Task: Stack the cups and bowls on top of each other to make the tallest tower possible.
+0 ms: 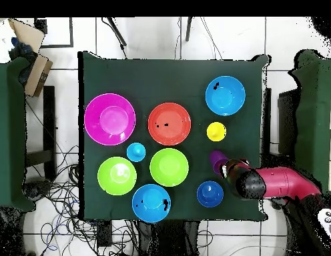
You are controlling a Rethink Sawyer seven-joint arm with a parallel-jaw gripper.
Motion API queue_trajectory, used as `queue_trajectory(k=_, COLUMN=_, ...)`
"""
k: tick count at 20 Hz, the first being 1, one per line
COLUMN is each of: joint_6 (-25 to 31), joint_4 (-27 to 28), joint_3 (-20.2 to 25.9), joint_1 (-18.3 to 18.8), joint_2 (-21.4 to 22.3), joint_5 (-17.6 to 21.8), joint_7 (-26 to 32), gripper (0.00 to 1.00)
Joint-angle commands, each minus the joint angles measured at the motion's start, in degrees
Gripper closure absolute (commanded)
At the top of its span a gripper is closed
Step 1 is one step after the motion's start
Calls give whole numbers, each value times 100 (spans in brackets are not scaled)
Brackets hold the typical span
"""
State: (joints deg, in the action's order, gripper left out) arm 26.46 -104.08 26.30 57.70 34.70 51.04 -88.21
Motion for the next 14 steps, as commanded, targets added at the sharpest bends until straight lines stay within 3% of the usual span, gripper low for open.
queue_trajectory(k=1, joint_6=-143, joint_4=-231, joint_3=-50, joint_1=-364, joint_2=16, joint_5=-1, joint_7=-287, gripper=100)
queue_trajectory(k=14, joint_6=102, joint_4=-240, joint_3=-70, joint_1=-479, joint_2=217, joint_5=-179, joint_7=-251, gripper=100)
